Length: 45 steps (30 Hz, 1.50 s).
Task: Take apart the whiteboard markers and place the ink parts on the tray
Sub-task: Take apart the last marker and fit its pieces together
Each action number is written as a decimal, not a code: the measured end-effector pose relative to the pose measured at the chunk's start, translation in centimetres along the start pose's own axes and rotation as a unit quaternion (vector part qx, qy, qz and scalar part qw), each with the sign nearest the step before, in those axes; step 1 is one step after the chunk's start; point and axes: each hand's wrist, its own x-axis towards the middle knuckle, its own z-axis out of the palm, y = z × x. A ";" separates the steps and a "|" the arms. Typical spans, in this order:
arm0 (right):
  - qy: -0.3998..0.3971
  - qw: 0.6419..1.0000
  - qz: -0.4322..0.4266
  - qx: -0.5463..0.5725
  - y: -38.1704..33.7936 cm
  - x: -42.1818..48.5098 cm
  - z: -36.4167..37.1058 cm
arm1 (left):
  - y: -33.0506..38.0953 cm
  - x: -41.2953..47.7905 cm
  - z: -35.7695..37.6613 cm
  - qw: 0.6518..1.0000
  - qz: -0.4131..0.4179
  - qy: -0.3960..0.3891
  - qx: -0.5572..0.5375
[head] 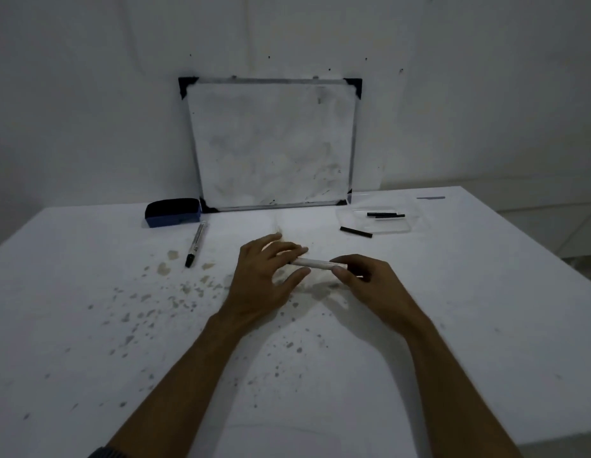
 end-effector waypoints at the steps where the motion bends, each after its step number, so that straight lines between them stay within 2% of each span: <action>1: -0.006 1.000 0.001 0.002 -0.1 -0.1 -0.2 | 0.1 0.1 -0.1 1.000 0.007 -0.002 0.006; 3: -0.019 1.000 0.001 -0.006 -0.5 0.1 0.0 | 0.7 0.3 -0.4 0.999 -0.010 -0.042 -0.029; 5: -0.029 1.000 -0.004 -0.012 -0.6 0.3 0.4 | 1.2 0.3 -0.3 0.989 -0.044 -0.080 -0.118; 7: -0.033 0.999 -0.006 -0.009 -0.5 0.6 0.6 | 1.4 0.1 -0.2 0.974 -0.076 -0.097 -0.191; 9: -0.032 0.999 -0.006 -0.008 -0.3 1.0 0.4 | 1.7 -0.3 0.2 0.965 -0.107 -0.097 -0.218; 11: 0.005 1.000 0.022 0.008 0.3 2.0 -0.3 | 2.3 -0.4 0.5 0.942 -0.180 -0.101 -0.266; 13: 0.101 0.993 0.063 0.023 1.7 3.7 -1.4 | 2.9 -0.3 0.9 0.913 -0.233 -0.118 -0.314; 15: 0.197 0.974 0.109 -0.011 3.2 5.6 -2.3 | 2.8 0.1 1.1 0.901 -0.253 -0.126 -0.328; 17: 0.233 0.961 0.137 -0.063 4.5 7.2 -2.8 | 2.4 0.4 1.1 0.895 -0.271 -0.124 -0.332; 20: 0.239 0.950 0.158 -0.126 5.9 8.9 -2.6 | 2.3 0.5 1.4 0.892 -0.279 -0.132 -0.330; 26: 0.276 0.927 0.173 -0.184 7.4 10.6 -1.6 | 2.1 0.5 1.6 0.885 -0.286 -0.132 -0.344; 31: 0.235 0.935 0.142 -0.225 6.8 9.9 -1.4 | 2.1 0.8 1.4 0.872 -0.293 -0.118 -0.375; 32: 0.217 0.947 0.128 -0.198 6.5 9.4 -1.3 | 2.0 0.9 1.2 0.864 -0.302 -0.110 -0.388; 34: 0.186 0.973 0.108 -0.078 5.0 8.2 -1.2 | 1.9 1.2 0.8 0.848 -0.318 -0.094 -0.413; 36: 0.169 0.979 0.095 0.068 3.3 7.2 -0.8 | 1.8 1.4 0.1 0.841 -0.329 -0.081 -0.422; 39: 0.140 0.943 0.107 0.282 1.3 6.4 0.5 | 1.1 1.8 -1.1 0.849 -0.325 -0.067 -0.412; 41: 0.103 0.904 0.135 0.392 -0.4 5.9 2.5 | 0.1 1.5 -3.4 0.878 -0.306 -0.059 -0.364; 43: 0.086 0.873 0.159 0.452 -0.6 5.6 3.4 | -0.7 1.8 -4.4 0.888 -0.299 -0.069 -0.341; 45: 0.073 0.863 0.174 0.468 -0.9 5.4 4.5 | -1.5 1.2 -5.6 0.888 -0.304 -0.077 -0.337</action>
